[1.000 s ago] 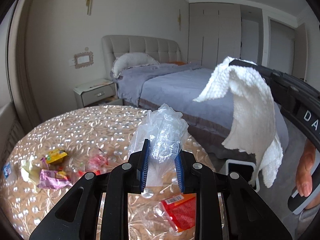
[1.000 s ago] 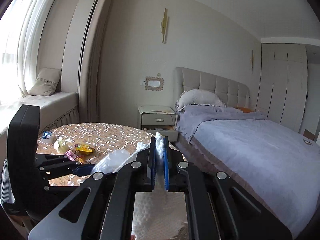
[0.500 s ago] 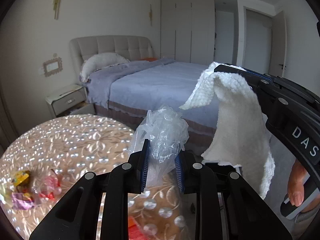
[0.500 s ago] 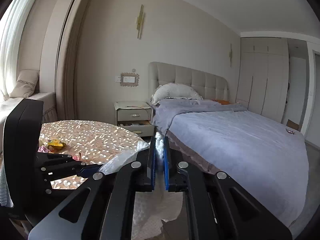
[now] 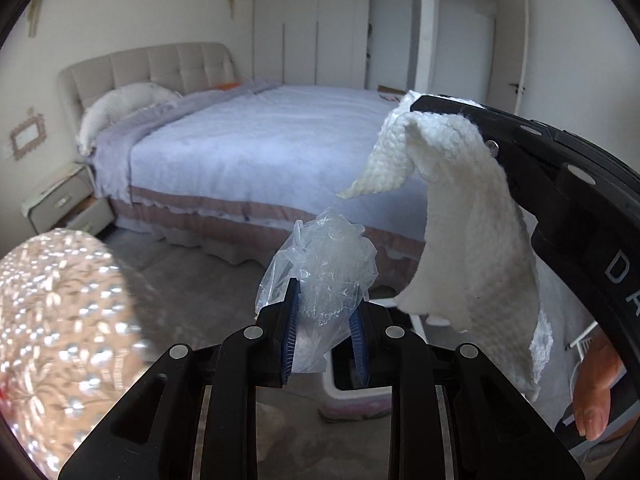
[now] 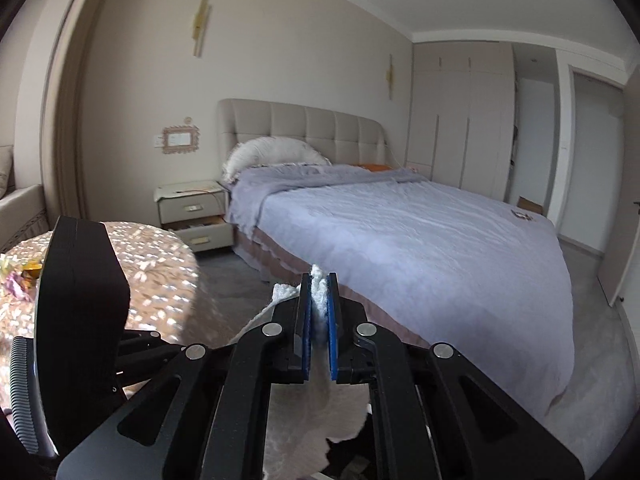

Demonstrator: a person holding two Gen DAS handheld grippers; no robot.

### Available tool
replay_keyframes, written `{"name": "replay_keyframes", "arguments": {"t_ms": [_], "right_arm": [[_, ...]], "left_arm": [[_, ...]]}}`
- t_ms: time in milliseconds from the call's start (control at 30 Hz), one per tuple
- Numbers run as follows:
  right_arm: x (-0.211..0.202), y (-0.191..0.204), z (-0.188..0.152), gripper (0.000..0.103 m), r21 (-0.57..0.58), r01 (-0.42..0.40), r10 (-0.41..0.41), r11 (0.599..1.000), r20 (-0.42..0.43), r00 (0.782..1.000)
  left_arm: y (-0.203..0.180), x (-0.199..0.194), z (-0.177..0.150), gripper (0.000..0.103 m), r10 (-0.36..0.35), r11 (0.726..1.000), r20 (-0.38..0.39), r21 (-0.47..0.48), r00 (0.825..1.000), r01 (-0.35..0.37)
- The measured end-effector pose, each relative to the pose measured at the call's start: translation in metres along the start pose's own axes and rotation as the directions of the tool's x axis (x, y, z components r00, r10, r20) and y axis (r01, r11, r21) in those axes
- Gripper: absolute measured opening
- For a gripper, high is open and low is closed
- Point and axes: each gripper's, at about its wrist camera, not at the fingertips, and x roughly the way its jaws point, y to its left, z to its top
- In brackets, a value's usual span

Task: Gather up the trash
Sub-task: 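Carry both items to the bin and open the left tool over it, then open the right tool over the bin to drop the white tissue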

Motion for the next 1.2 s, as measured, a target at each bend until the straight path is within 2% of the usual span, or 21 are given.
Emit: {"name": "replay_keyframes", "arguments": {"t_ms": [133, 333, 433, 667, 733, 800, 900, 967, 1000, 1033, 1067, 1100, 1200], "right_arm": [[0.019, -0.024, -0.021, 0.007, 0.019, 0.050, -0.049, 0.999, -0.036, 0.998], [0.052, -0.051, -0.061, 0.008, 0.071, 0.092, -0.086, 0.993, -0.083, 0.993], [0.074, -0.061, -0.089, 0.008, 0.098, 0.110, -0.095, 0.989, -0.145, 0.985], [0.105, -0.077, -0.132, 0.008, 0.114, 0.150, -0.120, 0.982, -0.239, 0.964], [0.114, -0.084, -0.141, 0.008, 0.120, 0.169, -0.131, 0.978, -0.271, 0.953], [0.119, -0.089, -0.149, 0.008, 0.130, 0.185, -0.140, 0.974, -0.294, 0.946], [0.123, -0.095, -0.160, 0.008, 0.135, 0.207, -0.156, 0.969, -0.320, 0.935], [0.127, -0.098, -0.164, 0.008, 0.129, 0.216, -0.164, 0.968, -0.330, 0.930], [0.128, -0.097, -0.165, 0.008, 0.123, 0.221, -0.170, 0.967, -0.333, 0.927], [0.130, -0.098, -0.168, 0.008, 0.119, 0.223, -0.172, 0.968, -0.337, 0.926], [0.131, -0.098, -0.170, 0.008, 0.116, 0.226, -0.175, 0.967, -0.341, 0.924], [0.133, -0.099, -0.172, 0.008, 0.117, 0.226, -0.174, 0.967, -0.345, 0.922], [0.138, -0.101, -0.177, 0.008, 0.122, 0.226, -0.170, 0.966, -0.355, 0.919]], "left_arm": [[-0.022, 0.040, -0.003, 0.023, -0.019, 1.000, -0.048, 0.020, 0.999, 0.020], [-0.032, 0.103, -0.020, 0.023, -0.080, 0.997, -0.110, 0.012, 0.991, 0.082], [-0.033, 0.134, -0.033, 0.023, -0.104, 0.994, -0.154, 0.007, 0.983, 0.107], [-0.036, 0.204, -0.071, 0.024, -0.156, 0.987, -0.304, -0.012, 0.940, 0.160], [-0.037, 0.223, -0.078, 0.024, -0.191, 0.981, -0.347, -0.034, 0.918, 0.191], [-0.038, 0.238, -0.082, 0.024, -0.191, 0.981, -0.371, -0.031, 0.909, 0.193], [-0.046, 0.257, -0.092, 0.027, -0.222, 0.973, -0.417, -0.044, 0.881, 0.224], [-0.052, 0.267, -0.097, 0.035, -0.240, 0.968, -0.451, -0.040, 0.860, 0.249], [-0.056, 0.271, -0.100, 0.056, -0.243, 0.966, -0.462, -0.033, 0.853, 0.257], [-0.059, 0.273, -0.102, 0.090, -0.248, 0.963, -0.472, -0.030, 0.846, 0.266], [-0.061, 0.277, -0.104, 0.097, -0.247, 0.963, -0.479, -0.024, 0.842, 0.268], [-0.063, 0.279, -0.105, 0.098, -0.234, 0.965, -0.477, -0.013, 0.847, 0.260], [-0.063, 0.280, -0.108, 0.098, -0.223, 0.968, -0.492, -0.007, 0.842, 0.252]]}}
